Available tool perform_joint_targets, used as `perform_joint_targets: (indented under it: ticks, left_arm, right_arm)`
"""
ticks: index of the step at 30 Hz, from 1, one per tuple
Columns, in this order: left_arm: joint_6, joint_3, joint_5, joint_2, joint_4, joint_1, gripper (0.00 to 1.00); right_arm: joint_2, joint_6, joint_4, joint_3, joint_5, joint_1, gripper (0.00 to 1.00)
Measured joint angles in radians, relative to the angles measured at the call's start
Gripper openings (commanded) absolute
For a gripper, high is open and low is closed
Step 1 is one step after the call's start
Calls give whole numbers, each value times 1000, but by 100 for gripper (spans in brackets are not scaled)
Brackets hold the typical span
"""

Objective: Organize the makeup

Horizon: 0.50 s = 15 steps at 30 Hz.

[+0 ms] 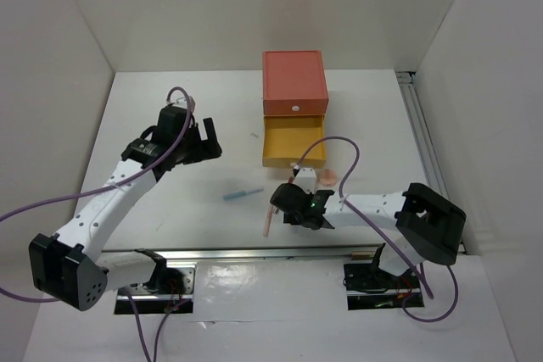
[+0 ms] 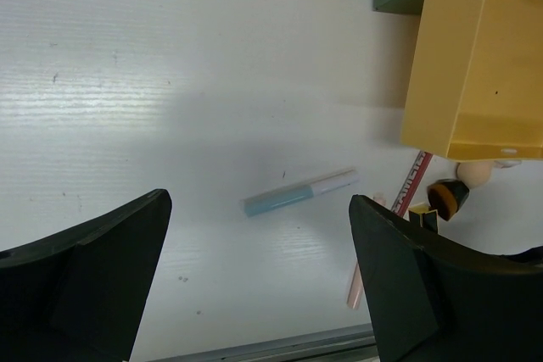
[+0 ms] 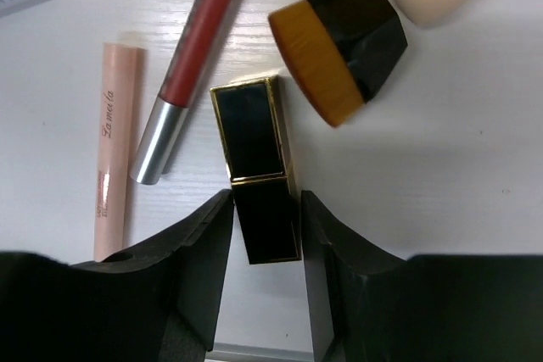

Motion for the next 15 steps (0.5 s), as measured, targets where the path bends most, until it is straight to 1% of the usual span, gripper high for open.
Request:
perform_joint_targets:
  ticks: [2,4,5,6,9,10,11,12,15]
  left_arm:
    - [-1,-6,0,0,3,0,100]
    - [-1,-13,1,2,10,0,100]
    - [-1,-13,2,5,10,0,100]
    - [-1,-13,5,9,15,0,100]
    - [3,-18,20,25,33,3,100]
    - [5,-24,25,28,40,5,100]
    - [6,-32,31,31,47,7,100]
    - [8,-43,39,31,58,10,100]
    - [12,-76,66,32,87,11,100]
  right_arm:
    - [-6,14,2,-13,11,0,44]
    - [-14,27,6,-22,18,0,39]
    - [-15,31,6,-24,21,0,34]
    - [-16,33,5,-26,26,0,21]
    - [-23,28,1,-26,26,0,9]
    - [-29,16,-4,-26,24,2,4]
    - [-40,-1,-10,-26,21,6,4]
    - [-60,-27,-26,-21,16,13,1]
    - [-132,-110,-56,7,-12,40,0]
